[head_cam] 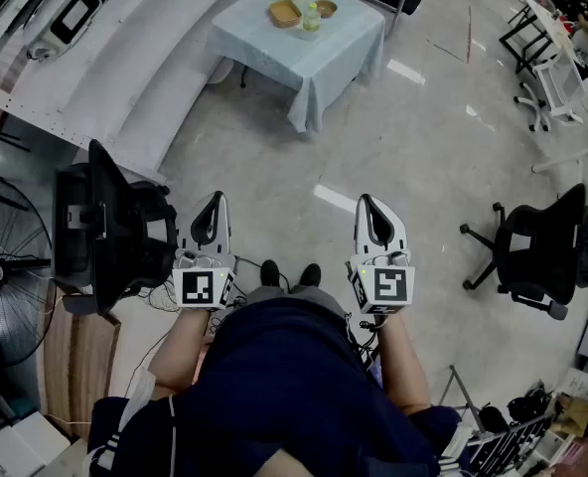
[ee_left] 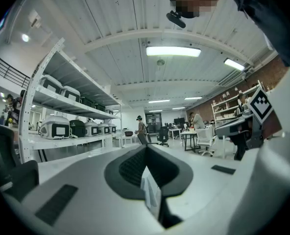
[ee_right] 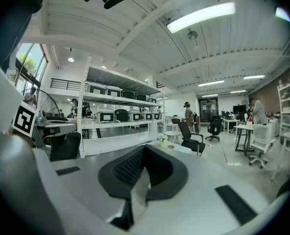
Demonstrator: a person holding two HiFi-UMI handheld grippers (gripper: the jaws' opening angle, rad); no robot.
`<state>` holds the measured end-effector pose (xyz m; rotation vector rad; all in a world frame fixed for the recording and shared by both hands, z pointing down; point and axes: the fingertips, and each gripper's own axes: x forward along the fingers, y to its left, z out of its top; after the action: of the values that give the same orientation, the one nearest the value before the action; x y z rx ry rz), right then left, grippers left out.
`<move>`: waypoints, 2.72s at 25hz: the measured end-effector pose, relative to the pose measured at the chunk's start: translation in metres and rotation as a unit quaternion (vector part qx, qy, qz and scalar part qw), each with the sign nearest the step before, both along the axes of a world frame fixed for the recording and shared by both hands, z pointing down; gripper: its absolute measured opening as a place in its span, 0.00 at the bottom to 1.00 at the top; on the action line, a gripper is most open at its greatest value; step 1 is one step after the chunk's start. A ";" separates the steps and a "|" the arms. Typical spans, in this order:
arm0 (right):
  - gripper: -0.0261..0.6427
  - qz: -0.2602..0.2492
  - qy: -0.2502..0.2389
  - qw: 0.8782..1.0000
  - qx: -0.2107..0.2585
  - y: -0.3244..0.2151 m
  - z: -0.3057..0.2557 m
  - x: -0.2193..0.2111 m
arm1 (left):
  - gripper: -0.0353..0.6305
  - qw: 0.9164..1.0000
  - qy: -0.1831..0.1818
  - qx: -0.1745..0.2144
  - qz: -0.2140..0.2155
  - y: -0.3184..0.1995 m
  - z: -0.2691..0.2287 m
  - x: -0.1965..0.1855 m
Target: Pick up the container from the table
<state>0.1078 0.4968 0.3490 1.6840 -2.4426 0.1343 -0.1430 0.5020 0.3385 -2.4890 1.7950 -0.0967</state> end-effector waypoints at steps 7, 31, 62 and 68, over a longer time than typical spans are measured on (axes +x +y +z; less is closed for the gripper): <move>0.03 -0.001 0.004 1.000 0.000 0.000 0.002 0.000 | 0.06 1.000 0.000 -0.001 0.003 0.000 0.002 0.003; 0.04 -0.001 0.011 1.000 0.004 0.000 -0.001 0.002 | 0.10 1.000 0.007 -0.010 0.013 -0.005 0.005 0.008; 0.04 -0.024 -0.007 1.000 -0.004 -0.007 0.005 0.036 | 0.63 0.999 0.021 -0.013 0.044 -0.035 -0.001 0.046; 0.04 -0.044 -0.010 0.999 -0.002 -0.014 0.007 0.049 | 0.64 0.999 0.019 -0.010 0.032 -0.049 -0.004 0.057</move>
<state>0.1571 0.4829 0.3556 1.5785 -2.5237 0.1439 -0.0862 0.4525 0.3345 -2.5770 1.7359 -0.0646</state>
